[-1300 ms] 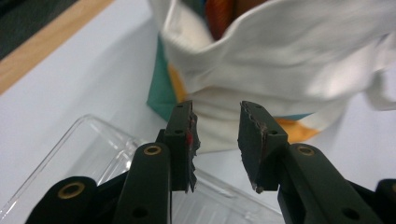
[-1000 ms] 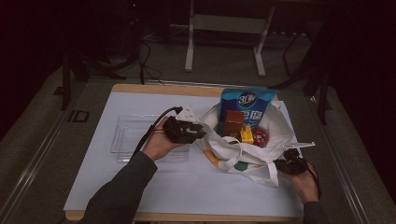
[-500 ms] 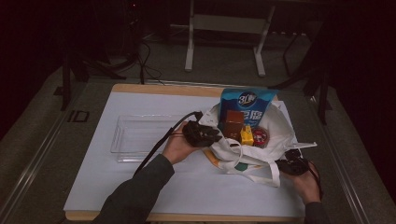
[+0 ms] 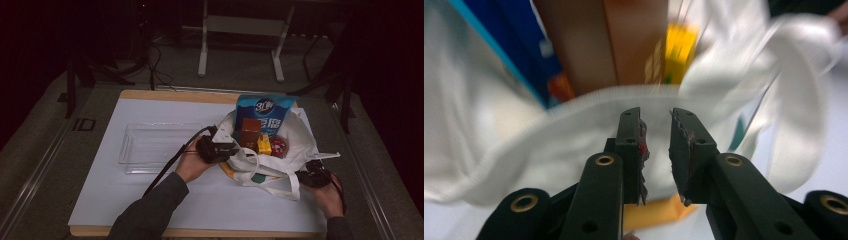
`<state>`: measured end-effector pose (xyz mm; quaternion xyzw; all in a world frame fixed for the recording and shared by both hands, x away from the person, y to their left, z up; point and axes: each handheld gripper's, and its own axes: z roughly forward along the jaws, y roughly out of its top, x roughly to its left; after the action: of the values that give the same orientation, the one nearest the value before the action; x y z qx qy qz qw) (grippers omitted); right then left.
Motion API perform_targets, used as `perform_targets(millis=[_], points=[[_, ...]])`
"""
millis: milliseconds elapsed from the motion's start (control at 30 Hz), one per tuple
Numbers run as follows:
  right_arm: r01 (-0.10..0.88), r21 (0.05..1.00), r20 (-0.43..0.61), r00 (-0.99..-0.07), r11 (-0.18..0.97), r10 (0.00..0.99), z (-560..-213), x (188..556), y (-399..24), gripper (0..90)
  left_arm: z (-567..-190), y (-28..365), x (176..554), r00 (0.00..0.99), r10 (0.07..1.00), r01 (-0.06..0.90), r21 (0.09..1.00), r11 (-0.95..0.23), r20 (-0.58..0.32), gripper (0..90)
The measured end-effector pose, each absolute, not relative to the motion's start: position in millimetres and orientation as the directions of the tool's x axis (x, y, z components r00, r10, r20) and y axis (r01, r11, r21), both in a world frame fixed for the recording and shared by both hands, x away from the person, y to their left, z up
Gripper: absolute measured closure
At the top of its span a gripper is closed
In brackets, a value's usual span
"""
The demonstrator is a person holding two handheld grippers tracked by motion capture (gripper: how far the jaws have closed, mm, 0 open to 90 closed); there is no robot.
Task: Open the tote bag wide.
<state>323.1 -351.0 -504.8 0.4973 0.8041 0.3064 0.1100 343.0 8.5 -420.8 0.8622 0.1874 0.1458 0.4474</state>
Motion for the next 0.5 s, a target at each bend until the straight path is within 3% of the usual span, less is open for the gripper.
perform_targets(millis=[133,267,500], points=[[0.732,0.600,0.122,-0.482,0.322,0.868,-505.0,323.2,-349.9,89.3,-407.4,8.1,343.5,0.875,0.470,0.168,0.839,-0.518,0.115,70.3],[0.731,0.603,0.125,-0.482,0.319,0.867,-504.5,322.8,-350.9,89.4,-405.8,3.4,350.6,0.865,0.494,0.198,0.841,-0.504,0.092,68.5],[0.729,0.604,0.126,-0.487,0.322,0.864,-504.5,322.4,-351.1,89.2,-420.5,-9.9,356.8,0.885,0.460,0.240,0.776,-0.583,0.072,70.1]])
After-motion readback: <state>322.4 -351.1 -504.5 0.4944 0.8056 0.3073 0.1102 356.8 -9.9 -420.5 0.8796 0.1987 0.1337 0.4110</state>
